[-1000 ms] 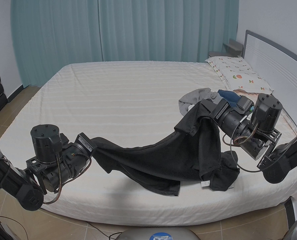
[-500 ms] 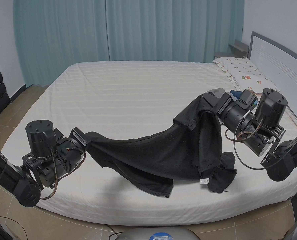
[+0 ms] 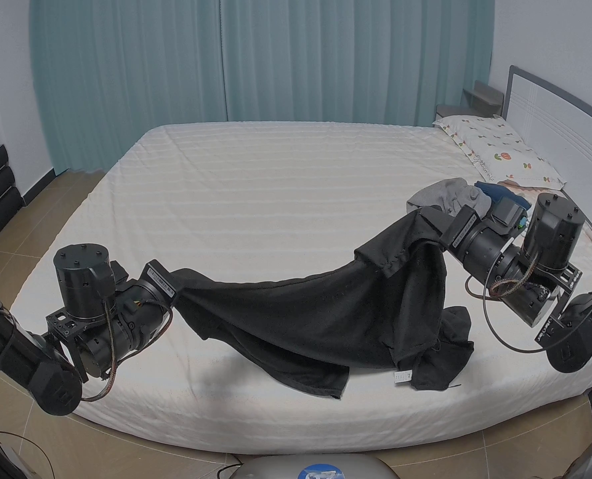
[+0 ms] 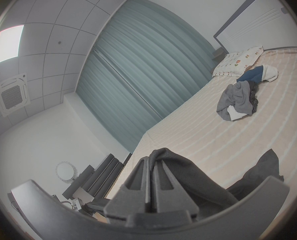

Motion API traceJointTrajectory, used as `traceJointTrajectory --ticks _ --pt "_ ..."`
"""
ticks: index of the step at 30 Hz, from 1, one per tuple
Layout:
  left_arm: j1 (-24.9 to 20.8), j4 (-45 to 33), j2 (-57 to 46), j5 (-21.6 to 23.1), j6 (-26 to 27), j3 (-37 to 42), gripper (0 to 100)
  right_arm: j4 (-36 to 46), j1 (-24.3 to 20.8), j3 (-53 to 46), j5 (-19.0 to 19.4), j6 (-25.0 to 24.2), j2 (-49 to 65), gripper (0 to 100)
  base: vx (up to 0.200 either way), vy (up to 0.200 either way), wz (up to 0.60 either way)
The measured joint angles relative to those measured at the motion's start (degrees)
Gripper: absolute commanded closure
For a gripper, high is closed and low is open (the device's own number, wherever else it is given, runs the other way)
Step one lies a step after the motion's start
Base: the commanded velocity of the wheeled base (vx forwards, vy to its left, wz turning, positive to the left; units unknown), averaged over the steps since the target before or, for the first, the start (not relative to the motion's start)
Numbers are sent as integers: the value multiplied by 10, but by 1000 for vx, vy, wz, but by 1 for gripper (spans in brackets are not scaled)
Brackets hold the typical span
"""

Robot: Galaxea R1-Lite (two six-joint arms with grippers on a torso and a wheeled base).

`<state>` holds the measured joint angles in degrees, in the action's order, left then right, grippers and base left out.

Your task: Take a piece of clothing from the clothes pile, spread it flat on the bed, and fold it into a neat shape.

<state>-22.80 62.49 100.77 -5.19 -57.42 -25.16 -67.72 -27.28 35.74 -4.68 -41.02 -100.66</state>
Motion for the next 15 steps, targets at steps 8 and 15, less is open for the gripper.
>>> traceJointTrajectory --ticks 8,15 --pt "-11 -6 -3 0 8 4 100 1 -5 -57 0 0 40 100 -175 0 0" --pt "-26 -12 -33 0 41 20 100 19 -17 -95 -5 0 108 100 -200 0 0"
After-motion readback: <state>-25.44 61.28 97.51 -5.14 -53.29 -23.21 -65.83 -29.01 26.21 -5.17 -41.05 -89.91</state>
